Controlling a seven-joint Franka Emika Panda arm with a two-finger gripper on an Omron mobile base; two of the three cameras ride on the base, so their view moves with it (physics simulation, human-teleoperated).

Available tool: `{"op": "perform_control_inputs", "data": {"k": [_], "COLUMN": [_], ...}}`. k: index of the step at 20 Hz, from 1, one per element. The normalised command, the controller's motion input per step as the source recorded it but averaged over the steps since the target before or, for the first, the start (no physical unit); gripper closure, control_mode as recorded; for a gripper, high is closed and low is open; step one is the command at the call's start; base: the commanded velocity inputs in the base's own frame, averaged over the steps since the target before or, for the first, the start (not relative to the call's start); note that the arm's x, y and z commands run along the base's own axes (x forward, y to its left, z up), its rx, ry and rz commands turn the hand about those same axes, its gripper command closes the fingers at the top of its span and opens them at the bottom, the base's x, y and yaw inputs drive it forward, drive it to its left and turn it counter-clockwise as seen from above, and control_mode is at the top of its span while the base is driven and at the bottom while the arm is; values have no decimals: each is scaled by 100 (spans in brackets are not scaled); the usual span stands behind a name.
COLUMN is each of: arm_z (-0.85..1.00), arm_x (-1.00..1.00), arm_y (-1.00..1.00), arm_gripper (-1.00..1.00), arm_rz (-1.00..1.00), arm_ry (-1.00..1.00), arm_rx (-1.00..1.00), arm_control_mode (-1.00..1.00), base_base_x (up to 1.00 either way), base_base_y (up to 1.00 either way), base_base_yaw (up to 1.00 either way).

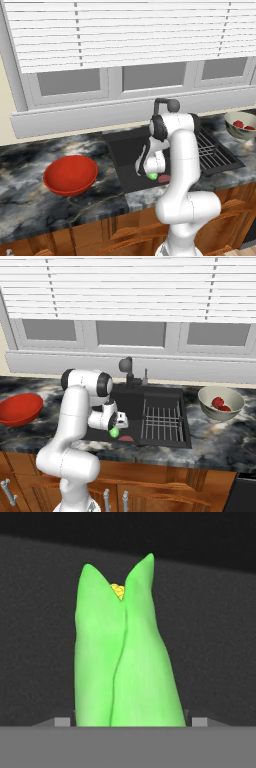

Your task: Pick the bell peppers from the cabinet and place them in one bowl. Pick the corn from the sink and place it in the other bowl.

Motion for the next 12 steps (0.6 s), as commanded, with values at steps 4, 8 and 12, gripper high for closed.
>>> {"op": "perform_control_inputs", "data": {"k": [4, 8, 12], "arm_z": [0, 35, 39], "arm_x": [0, 11, 1], "arm_y": [0, 0, 2], "arm_gripper": [100, 100, 100], "arm_rz": [0, 0, 0], "arm_ry": [0, 4, 6], "arm_rx": [0, 0, 0], "arm_control_mode": [-100, -100, -100], "base_base_x": [0, 0, 0], "base_base_y": [0, 0, 0], "base_base_yaw": [0, 0, 0]}}
